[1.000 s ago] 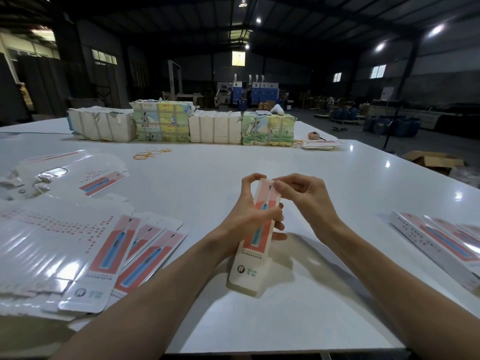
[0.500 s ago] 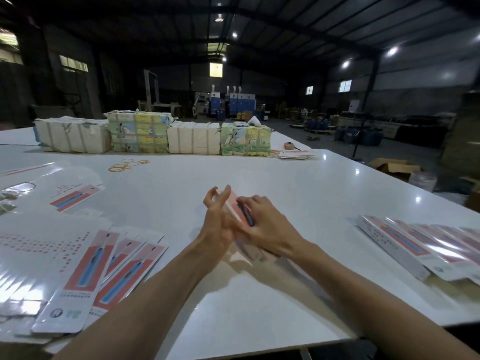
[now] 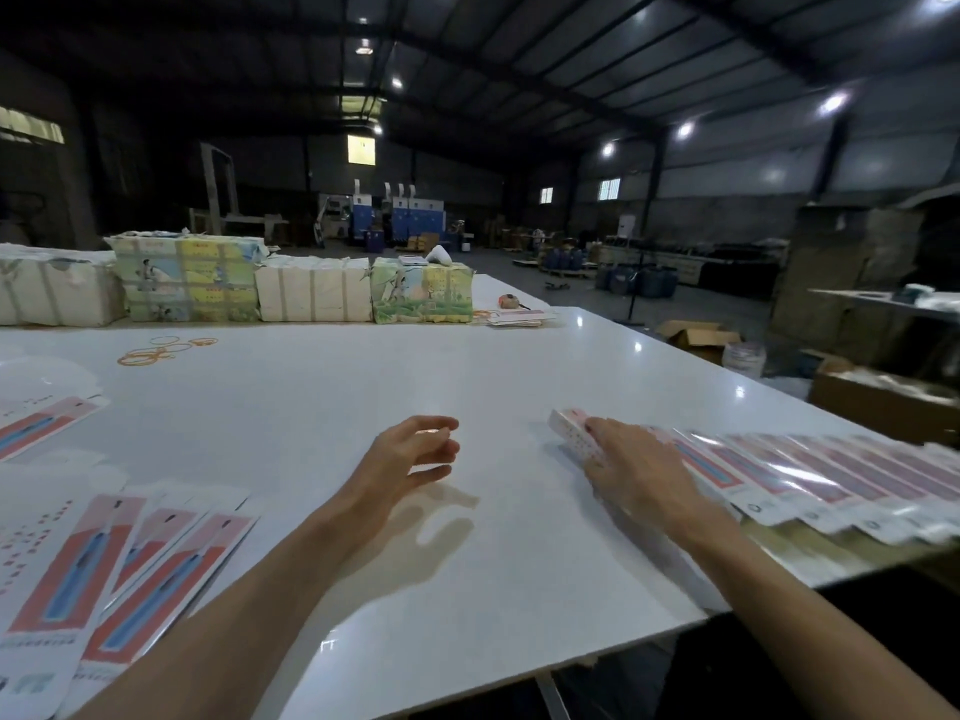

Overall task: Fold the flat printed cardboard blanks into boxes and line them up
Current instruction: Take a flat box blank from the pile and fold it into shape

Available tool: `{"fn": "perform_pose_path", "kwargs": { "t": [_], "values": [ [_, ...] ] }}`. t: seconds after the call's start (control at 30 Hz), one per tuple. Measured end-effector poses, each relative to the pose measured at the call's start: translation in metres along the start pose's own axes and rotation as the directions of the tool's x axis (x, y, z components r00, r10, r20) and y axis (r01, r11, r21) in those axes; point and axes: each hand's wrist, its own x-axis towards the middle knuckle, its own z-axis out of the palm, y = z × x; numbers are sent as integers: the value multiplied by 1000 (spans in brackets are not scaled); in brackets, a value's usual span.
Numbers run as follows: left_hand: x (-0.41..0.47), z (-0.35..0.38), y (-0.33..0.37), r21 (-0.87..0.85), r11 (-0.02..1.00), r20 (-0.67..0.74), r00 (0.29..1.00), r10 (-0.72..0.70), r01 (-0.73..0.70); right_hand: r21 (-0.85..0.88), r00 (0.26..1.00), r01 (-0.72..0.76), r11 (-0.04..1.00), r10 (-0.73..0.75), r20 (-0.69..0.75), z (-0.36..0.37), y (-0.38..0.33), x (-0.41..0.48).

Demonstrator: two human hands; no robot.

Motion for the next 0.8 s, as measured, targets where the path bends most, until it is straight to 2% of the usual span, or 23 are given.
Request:
{"fn": "perform_pose_path", "kwargs": {
  "t": [0.2,0.43,0.5,0.6,0.7,0.8],
  "values": [
    [-1,2,-1,129,991,93,995,16,-28,-229,999,-26,973,17,-41,7,47,-17],
    [-6,2,-1,212,977,128,992,6,-33,-324,985,-166,931,145,-89,-1,67,-23],
    [-8,3,1,242,970,132,991,6,-38,-340,986,-165,926,148,-77,-4,63,-19],
    [-10,5,4,305,952,146,989,-9,-36,-250,997,-57,967,42,-66,-7,29,0],
    [-13,6,6,343,939,146,989,-14,-37,-165,979,119,979,-143,-148,-7,-33,29],
    [-14,7,11,373,926,112,993,23,-63,-12,955,227,974,-225,-193,1,-94,47]
  ]
}}
